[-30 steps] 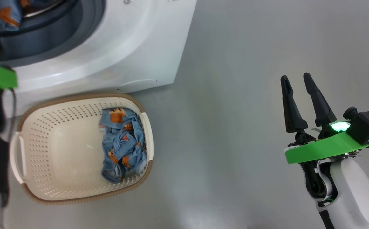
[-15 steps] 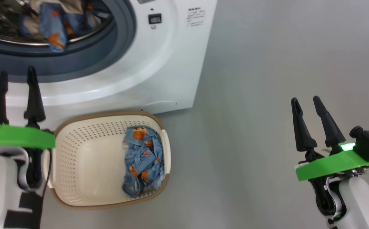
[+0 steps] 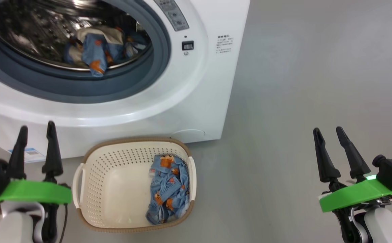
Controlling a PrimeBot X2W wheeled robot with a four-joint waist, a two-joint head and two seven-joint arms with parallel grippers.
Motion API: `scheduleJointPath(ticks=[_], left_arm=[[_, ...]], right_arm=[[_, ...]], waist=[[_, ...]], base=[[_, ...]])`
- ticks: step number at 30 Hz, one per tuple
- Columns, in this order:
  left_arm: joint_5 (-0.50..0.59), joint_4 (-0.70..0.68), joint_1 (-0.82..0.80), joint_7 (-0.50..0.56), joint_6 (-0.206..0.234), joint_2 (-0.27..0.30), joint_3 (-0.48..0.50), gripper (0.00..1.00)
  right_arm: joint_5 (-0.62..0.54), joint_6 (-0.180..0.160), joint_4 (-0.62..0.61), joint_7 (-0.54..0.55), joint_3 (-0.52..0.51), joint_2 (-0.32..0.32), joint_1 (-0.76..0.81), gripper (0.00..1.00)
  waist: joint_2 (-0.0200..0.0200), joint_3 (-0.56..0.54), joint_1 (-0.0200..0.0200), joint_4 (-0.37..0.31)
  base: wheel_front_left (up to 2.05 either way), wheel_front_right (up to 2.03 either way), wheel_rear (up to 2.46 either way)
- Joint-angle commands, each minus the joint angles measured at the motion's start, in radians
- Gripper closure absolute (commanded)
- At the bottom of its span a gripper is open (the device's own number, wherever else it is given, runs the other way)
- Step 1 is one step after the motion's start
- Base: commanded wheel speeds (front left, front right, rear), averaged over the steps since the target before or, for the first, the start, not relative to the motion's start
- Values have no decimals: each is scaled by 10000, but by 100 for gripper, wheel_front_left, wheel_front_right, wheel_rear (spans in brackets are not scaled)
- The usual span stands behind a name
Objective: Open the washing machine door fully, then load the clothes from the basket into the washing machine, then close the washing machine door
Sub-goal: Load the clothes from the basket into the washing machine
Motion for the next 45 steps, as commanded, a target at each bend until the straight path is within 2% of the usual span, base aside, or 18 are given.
scheduleJointPath(ticks=[1,24,45], left_arm=[[35,-346,127,-55,6,282,399,0],[452,-2012,2949,-55,6,-59,1301,0],[337,-2219,2885,-55,6,-213,1254,0]], right_arm=[[193,56,-215,-78,107,-145,106,0],[203,56,-341,-78,-90,-374,878,0],[121,56,-581,-78,-276,-297,649,0]], waist=[[0,-272,0,165],[0,-1007,0,325],[0,-254,0,288]], base=[[0,0,0],[0,0,0],[0,0,0]])
